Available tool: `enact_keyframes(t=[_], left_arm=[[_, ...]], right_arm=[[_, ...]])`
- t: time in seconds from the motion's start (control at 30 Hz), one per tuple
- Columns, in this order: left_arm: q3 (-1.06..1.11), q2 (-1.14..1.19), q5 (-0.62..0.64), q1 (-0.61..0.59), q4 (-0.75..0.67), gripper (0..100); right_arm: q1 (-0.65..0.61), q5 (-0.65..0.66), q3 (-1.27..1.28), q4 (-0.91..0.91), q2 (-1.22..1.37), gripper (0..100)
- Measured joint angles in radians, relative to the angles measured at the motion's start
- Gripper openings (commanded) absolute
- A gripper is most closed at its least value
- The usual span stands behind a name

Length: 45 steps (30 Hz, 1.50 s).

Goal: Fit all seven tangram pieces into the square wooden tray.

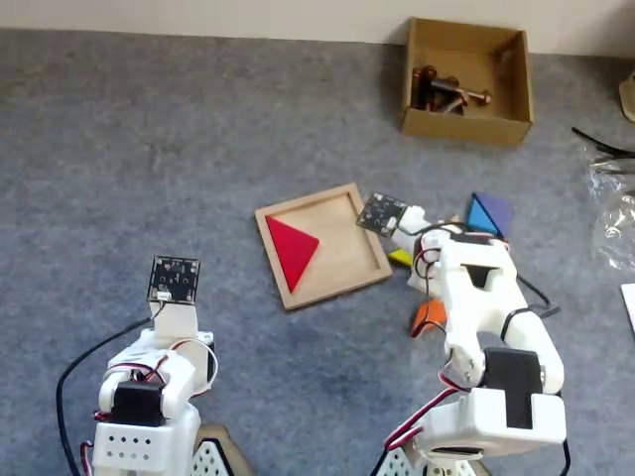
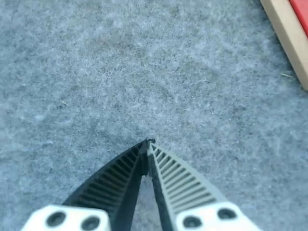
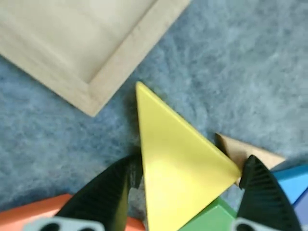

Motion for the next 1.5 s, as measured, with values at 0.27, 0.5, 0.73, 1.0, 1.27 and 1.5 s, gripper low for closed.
enact_keyframes(t=[0.27, 0.5, 0.73, 1.0, 1.27, 1.5], left_arm=[[0.000, 0.000, 0.000, 0.000, 0.000, 1], [0.000, 0.000, 0.000, 0.000, 0.000, 1], [0.000, 0.000, 0.000, 0.000, 0.000, 1], [0.000, 0.000, 0.000, 0.000, 0.000, 1], [0.000, 0.000, 0.000, 0.000, 0.000, 1], [0.000, 0.000, 0.000, 0.000, 0.000, 1]], right_arm=[[-0.012, 0.026, -0.055, 0.109, 0.009, 21.7], [-0.012, 0.026, -0.086, 0.198, 0.011, 19.8], [-0.012, 0.023, -0.098, 0.387, -0.046, 19.8], [-0.017, 0.026, -0.055, 0.437, -0.130, 19.8], [-0.025, -0.135, -0.054, 0.437, -0.135, 19.8], [-0.026, -0.209, -0.060, 0.437, -0.135, 19.8]])
